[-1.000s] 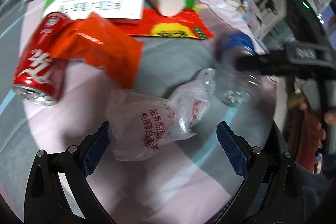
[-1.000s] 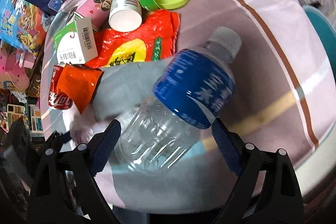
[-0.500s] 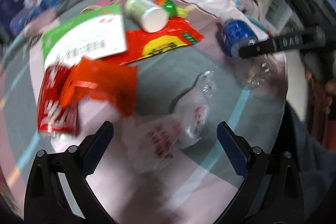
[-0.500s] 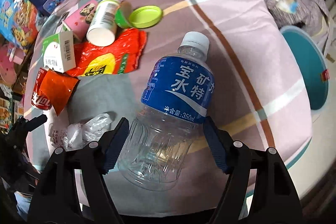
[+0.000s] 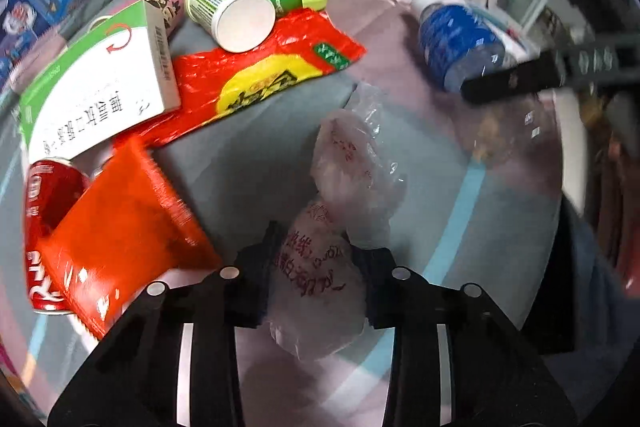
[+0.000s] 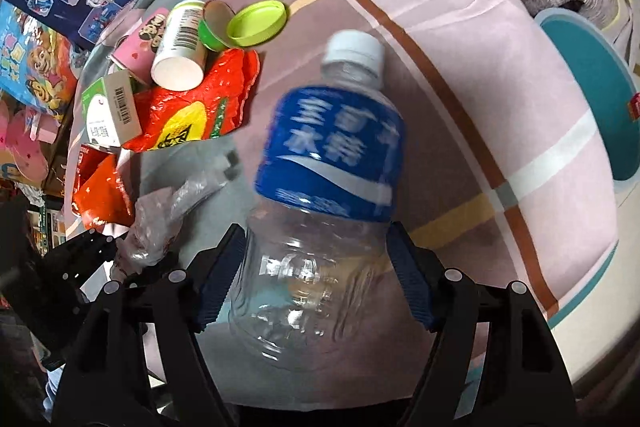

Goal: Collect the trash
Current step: 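Grasp the clear plastic bag with the left gripper while the right grasps the blue-label water bottle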

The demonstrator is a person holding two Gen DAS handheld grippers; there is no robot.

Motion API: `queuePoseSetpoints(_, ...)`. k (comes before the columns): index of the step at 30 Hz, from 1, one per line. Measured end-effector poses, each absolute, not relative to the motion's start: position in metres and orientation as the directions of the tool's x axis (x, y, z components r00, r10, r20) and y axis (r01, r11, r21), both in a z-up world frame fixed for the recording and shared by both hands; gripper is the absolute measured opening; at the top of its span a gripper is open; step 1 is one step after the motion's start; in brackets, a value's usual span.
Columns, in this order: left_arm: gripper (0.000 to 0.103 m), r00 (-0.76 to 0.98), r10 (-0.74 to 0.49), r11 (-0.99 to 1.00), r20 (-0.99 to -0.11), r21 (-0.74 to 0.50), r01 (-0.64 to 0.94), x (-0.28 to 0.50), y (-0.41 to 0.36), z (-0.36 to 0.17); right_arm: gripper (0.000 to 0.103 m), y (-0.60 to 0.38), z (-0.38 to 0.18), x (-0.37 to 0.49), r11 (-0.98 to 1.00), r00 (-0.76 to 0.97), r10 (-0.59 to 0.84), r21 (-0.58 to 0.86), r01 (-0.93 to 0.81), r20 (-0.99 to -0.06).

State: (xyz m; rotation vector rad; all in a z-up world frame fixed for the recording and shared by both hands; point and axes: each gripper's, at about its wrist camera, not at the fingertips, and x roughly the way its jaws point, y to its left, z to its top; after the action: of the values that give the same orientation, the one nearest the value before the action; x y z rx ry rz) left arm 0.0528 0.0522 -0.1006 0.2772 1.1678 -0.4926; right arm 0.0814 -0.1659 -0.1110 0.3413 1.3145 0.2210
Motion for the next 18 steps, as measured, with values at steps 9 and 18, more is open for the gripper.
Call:
queuePoseSetpoints(9, 0.028, 0.295, -0.287, 0.895, -0.911, -0.146, 0.421, 0.065, 0.03, -0.09, 0.062, -0.175, -0.112, 0.092, 0.901, 0.311, 0.403, 0.433, 0.032, -0.861)
queuePoseSetpoints(18, 0.028, 0.328, -0.339, 0.905, -0.882, -0.211, 0.368, 0.082, 0.011, -0.051, 0.062, -0.227, -0.094, 0.089, 0.844, 0.385, 0.471, 0.533, 0.066, -0.794)
